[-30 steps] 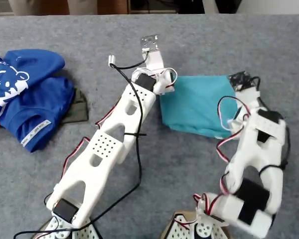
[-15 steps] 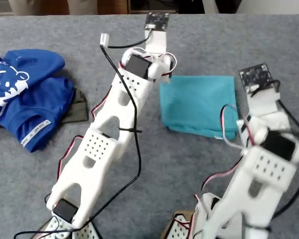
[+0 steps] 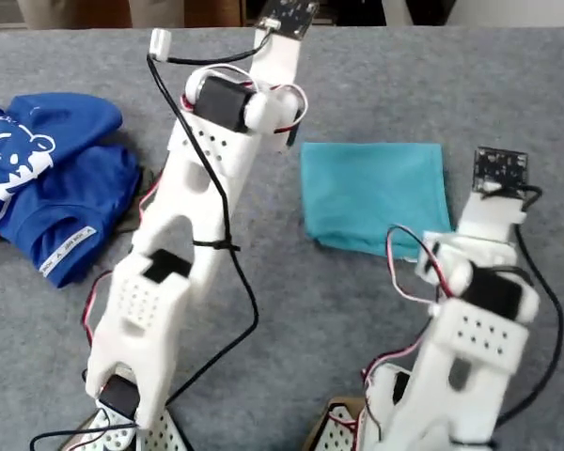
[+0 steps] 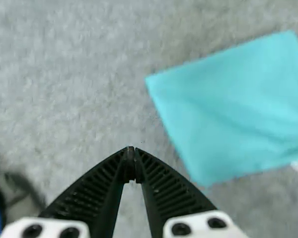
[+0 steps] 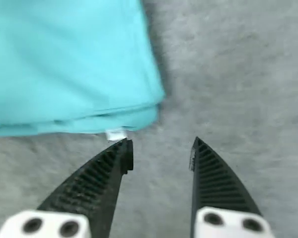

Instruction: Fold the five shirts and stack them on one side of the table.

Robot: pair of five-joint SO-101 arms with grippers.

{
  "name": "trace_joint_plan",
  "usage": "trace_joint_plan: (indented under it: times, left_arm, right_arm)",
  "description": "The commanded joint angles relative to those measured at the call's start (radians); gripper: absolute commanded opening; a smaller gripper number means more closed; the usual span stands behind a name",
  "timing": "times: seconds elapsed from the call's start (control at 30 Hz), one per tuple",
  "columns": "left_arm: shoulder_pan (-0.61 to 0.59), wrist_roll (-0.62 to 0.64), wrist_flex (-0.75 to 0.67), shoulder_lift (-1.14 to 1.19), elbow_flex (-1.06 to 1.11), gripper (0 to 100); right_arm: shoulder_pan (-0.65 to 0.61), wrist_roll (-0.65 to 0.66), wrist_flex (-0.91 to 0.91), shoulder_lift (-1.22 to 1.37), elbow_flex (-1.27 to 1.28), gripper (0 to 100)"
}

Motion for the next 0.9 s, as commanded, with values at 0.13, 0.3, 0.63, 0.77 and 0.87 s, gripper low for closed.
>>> trace_joint_plan:
  times: [0.13, 0.3, 0.63, 0.77, 0.87]
  left_arm:
    - [-0.072, -0.009, 0.011, -0.346, 0.542, 2]
    - [-0.178, -0.011, 0.009, -0.446, 0.787, 2]
    - [-0.325, -0.100, 0.008, -0.478, 0.977, 2]
    - [-0.331, -0.100, 0.008, -0.478, 0.980, 2]
    - [-0.331, -0.100, 0.008, -0.478, 0.980, 2]
  right_arm:
    - [-0.084, -0.183, -0.094, 0.306, -0.148, 20.9]
    - [-0.081, -0.304, -0.094, 0.567, -0.272, 28.9]
    - [-0.156, -0.313, -0.135, 0.924, -0.536, 29.9]
    - [-0.157, -0.311, -0.167, 1.086, -0.613, 29.9]
    - [-0.153, -0.310, -0.166, 1.182, -0.650, 29.9]
